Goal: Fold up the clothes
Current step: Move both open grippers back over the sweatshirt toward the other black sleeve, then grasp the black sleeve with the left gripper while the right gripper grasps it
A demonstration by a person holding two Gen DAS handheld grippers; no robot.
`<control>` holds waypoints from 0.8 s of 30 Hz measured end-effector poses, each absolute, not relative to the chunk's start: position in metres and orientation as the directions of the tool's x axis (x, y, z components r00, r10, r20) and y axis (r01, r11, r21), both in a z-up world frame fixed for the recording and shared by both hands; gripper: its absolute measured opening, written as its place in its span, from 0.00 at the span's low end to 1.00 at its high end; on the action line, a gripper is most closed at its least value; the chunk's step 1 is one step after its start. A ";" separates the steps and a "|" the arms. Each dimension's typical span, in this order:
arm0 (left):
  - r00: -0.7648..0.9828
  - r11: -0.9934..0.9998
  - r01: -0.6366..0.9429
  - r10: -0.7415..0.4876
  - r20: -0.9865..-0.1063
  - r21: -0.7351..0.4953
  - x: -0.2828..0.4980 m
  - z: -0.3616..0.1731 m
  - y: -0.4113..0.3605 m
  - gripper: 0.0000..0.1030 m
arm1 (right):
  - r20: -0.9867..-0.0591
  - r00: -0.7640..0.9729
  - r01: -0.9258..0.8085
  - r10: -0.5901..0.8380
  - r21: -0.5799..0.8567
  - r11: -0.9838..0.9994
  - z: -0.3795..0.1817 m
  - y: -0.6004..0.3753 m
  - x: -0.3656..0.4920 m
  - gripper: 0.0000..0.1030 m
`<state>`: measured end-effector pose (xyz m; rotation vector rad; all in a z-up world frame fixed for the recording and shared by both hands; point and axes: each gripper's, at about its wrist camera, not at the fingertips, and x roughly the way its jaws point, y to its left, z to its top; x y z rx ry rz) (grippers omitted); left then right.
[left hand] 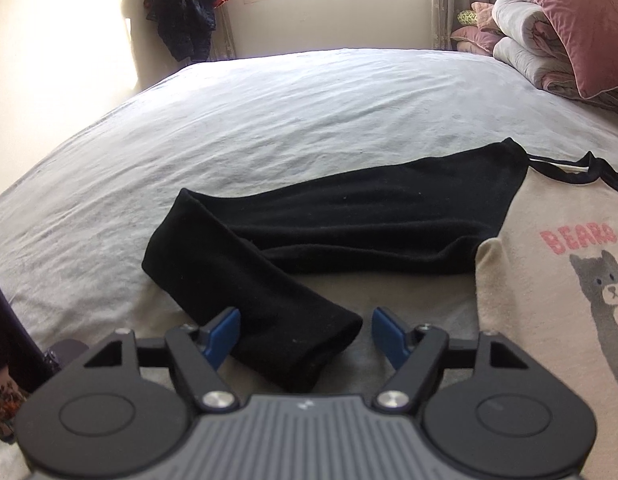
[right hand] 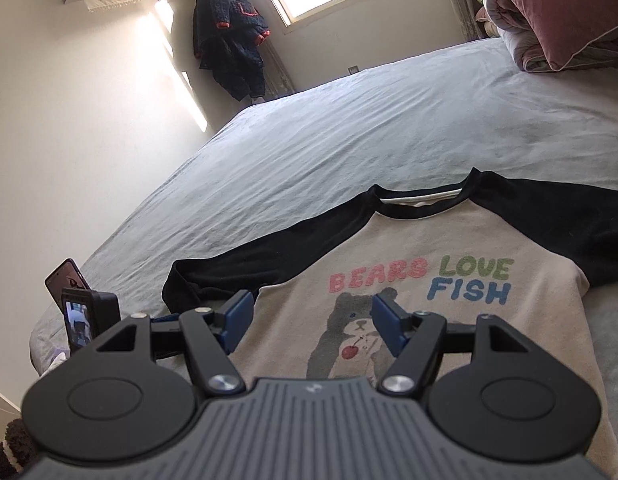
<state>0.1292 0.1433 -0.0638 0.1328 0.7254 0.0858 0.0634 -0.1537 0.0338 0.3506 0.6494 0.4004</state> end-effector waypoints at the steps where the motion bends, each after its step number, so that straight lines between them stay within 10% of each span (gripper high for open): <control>1: 0.746 0.987 -0.031 0.127 -0.653 0.157 0.130 -0.064 0.143 0.70 | -0.506 0.727 -0.255 0.464 0.428 0.867 0.037 -0.152 0.063 0.68; 14: 0.733 0.992 -0.096 0.122 -0.669 0.076 0.137 -0.052 0.172 0.21 | -0.467 0.698 -0.361 0.543 0.426 0.830 0.044 -0.102 0.109 0.70; 24: 0.772 0.982 -0.190 0.146 -0.618 -0.005 0.136 -0.026 0.198 0.14 | -0.463 0.642 -0.393 0.612 0.487 0.780 0.010 -0.069 0.166 0.70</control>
